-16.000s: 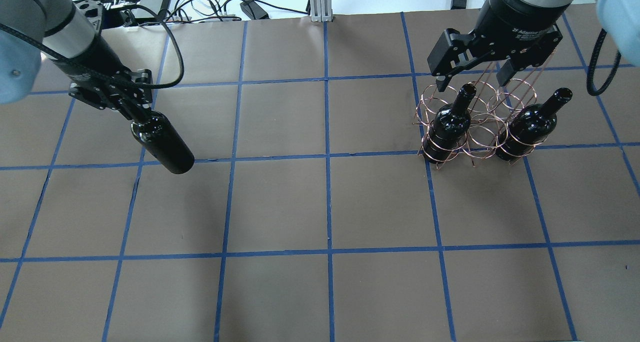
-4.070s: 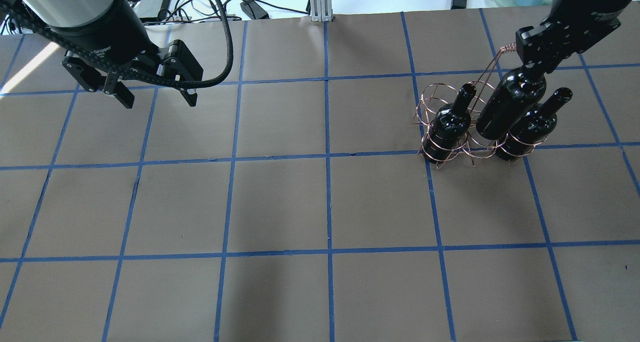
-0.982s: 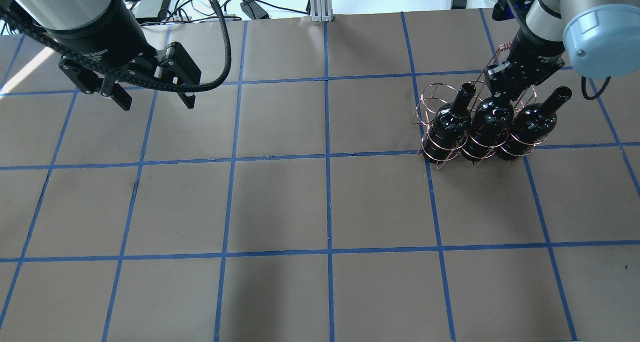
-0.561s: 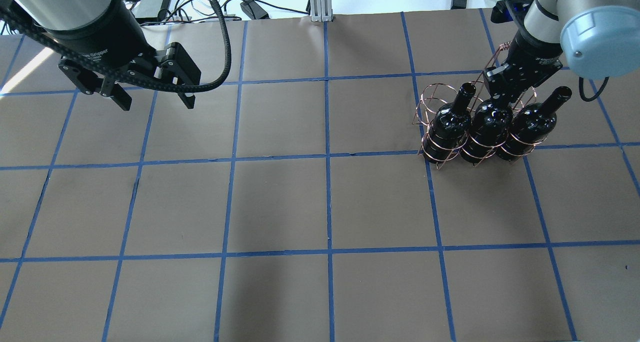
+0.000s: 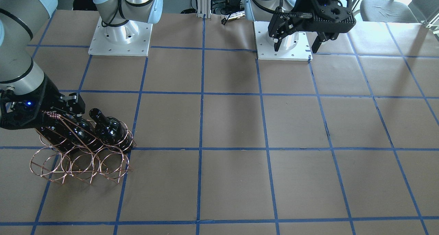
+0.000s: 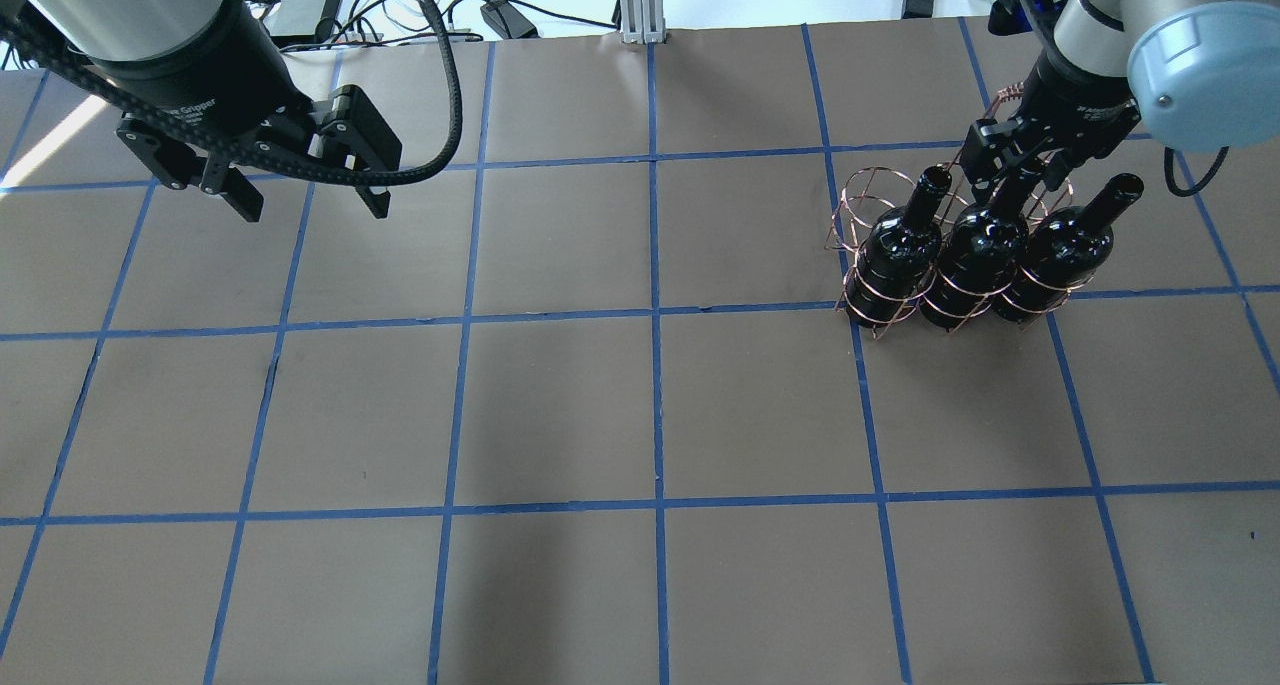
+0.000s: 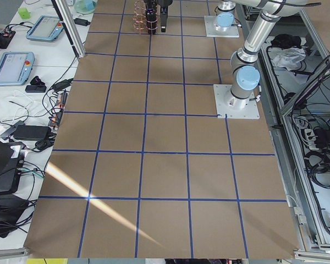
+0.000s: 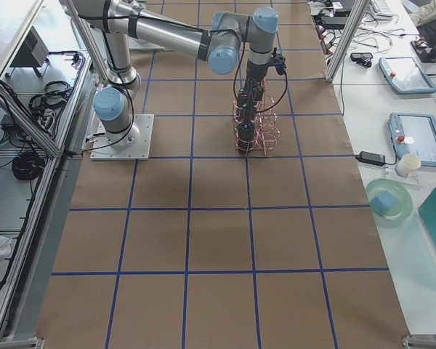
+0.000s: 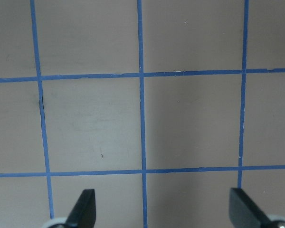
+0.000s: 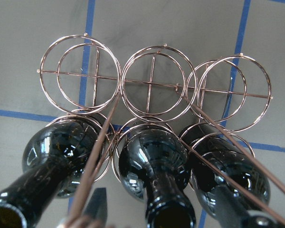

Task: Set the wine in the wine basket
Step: 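Open the right gripper and raise it off the rack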

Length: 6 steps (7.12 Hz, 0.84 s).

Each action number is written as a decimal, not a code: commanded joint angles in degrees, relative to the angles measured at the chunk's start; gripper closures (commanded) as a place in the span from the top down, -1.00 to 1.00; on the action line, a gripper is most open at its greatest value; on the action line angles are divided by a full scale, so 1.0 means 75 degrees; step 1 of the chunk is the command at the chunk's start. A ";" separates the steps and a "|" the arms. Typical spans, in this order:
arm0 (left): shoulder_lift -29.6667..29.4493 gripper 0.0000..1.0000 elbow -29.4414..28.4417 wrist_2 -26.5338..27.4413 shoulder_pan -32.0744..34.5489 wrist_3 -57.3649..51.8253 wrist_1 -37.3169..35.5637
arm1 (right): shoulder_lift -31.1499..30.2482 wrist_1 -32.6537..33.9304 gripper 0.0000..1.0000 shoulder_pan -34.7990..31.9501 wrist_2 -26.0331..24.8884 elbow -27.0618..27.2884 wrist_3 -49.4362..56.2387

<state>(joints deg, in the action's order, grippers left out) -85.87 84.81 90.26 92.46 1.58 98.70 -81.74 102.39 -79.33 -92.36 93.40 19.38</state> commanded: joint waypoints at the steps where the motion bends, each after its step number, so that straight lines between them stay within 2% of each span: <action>1: 0.0000 1.00 0.0001 0.0000 0.0000 0.0000 0.0000 | -0.0699 -0.0942 1.00 -0.0214 0.0010 -0.0369 -0.0111; 4: 0.0000 1.00 0.0001 0.0000 0.0000 0.0000 0.0000 | -0.1883 -0.1801 1.00 -0.0857 0.0138 -0.0465 -0.0917; 6: 0.0000 1.00 0.0001 0.0000 0.0000 0.0000 0.0000 | -0.2191 -0.2014 1.00 -0.1513 0.0173 -0.0465 -0.1866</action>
<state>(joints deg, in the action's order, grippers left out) -85.87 84.82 90.26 92.46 1.58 98.70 -96.81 88.48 -87.68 -91.34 89.95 9.37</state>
